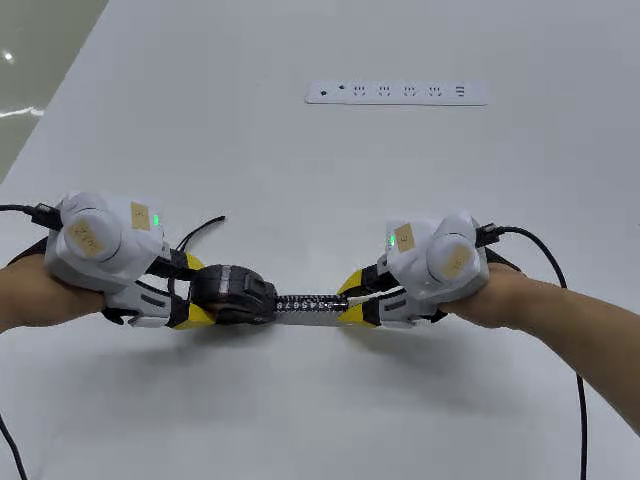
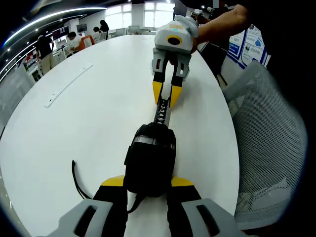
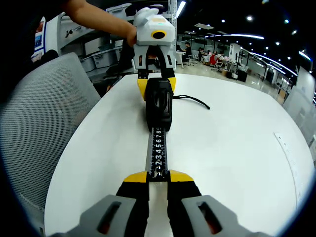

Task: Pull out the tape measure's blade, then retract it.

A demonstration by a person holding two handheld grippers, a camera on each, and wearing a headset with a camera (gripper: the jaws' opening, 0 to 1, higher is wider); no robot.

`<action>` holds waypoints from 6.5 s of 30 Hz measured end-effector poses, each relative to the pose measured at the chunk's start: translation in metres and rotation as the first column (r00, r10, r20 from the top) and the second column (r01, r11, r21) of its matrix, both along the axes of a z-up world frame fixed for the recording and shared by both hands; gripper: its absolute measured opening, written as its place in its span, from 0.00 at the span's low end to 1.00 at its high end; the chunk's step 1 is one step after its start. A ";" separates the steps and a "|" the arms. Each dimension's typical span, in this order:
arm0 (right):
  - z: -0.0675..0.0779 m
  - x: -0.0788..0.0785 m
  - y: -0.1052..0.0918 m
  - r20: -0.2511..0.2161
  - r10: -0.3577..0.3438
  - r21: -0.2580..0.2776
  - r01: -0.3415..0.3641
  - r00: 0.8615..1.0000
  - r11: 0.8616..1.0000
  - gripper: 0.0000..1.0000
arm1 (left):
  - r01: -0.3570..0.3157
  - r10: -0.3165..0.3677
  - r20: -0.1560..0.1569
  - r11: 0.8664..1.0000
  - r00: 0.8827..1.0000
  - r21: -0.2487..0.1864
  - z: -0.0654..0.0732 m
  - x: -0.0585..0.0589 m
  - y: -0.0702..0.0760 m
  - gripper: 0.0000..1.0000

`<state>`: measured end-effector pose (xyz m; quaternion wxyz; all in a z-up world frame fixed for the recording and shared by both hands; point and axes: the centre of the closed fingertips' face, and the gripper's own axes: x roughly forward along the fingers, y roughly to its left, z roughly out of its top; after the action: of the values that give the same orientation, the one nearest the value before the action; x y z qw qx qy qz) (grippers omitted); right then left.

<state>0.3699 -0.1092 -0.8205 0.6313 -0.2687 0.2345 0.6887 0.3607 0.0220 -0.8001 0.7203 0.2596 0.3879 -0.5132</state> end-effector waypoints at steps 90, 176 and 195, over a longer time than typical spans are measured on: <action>-0.006 0.005 -0.104 0.014 -0.042 -0.103 0.044 0.999 0.994 0.11 | -0.011 0.011 0.000 1.000 1.000 -0.007 0.000 0.000 -0.001 0.27; -0.001 0.000 -0.168 0.033 -0.151 -0.235 0.155 0.988 0.960 0.41 | -0.039 0.036 -0.063 0.998 0.997 -0.051 0.006 -0.013 0.000 0.53; 0.016 0.004 -0.163 0.019 -0.317 -0.115 0.317 0.948 0.941 0.77 | -0.165 0.170 0.013 0.970 0.985 -0.179 0.023 -0.006 -0.001 0.85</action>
<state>0.3744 -0.2720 -0.8049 0.7170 -0.2641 0.3144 0.5633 0.3549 0.0213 -0.7772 0.7865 0.1679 0.3512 -0.4794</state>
